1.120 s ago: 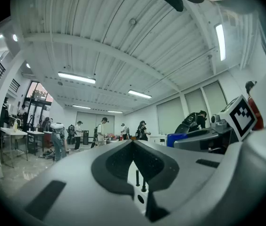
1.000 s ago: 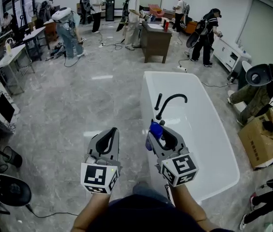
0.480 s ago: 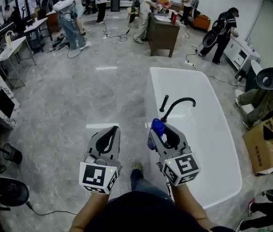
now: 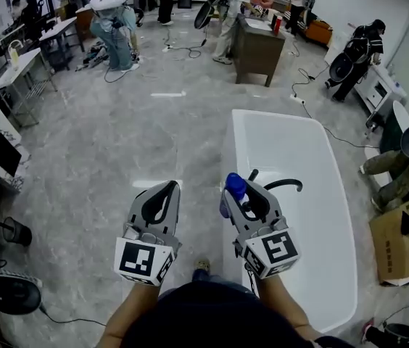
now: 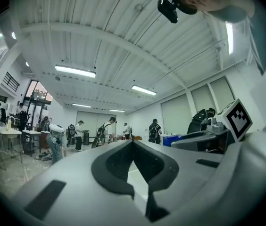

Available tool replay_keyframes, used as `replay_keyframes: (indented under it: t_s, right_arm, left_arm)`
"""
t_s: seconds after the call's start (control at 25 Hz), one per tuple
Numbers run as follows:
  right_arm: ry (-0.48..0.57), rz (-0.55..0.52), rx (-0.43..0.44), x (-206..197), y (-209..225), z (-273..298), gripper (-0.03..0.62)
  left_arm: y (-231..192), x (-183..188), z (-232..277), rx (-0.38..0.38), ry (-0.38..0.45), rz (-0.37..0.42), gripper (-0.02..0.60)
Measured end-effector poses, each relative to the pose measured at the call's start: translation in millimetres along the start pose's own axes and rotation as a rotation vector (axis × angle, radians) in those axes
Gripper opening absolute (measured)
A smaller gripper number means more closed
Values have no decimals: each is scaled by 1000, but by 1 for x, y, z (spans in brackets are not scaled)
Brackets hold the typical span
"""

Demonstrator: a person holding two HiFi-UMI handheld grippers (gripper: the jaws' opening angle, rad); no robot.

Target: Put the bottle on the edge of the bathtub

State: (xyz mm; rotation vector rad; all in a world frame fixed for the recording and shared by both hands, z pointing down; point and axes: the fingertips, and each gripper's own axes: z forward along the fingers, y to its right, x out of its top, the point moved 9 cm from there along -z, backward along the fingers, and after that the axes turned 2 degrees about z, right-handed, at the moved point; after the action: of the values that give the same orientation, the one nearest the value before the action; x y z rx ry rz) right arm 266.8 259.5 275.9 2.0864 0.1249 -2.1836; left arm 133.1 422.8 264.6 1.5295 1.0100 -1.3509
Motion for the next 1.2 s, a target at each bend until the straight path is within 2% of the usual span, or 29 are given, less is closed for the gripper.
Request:
replay_keyframes:
  t_s: [0.28, 0.68, 0.88, 1.2]
  right_arm:
    - [-19, 17, -3, -4, 63, 51, 155]
    - [-76, 24, -42, -18, 102, 125, 155]
    - [-77, 24, -80, -22, 132, 188, 155]
    - [-62, 24, -150, -11, 169, 316, 153]
  left_arm:
    - [-19, -19, 72, 10, -20, -16, 23]
    - [-78, -50, 132, 13, -64, -57, 23]
    - [-124, -64, 192, -30, -52, -48, 23]
    - [-230, -72, 296, -129, -28, -3, 23]
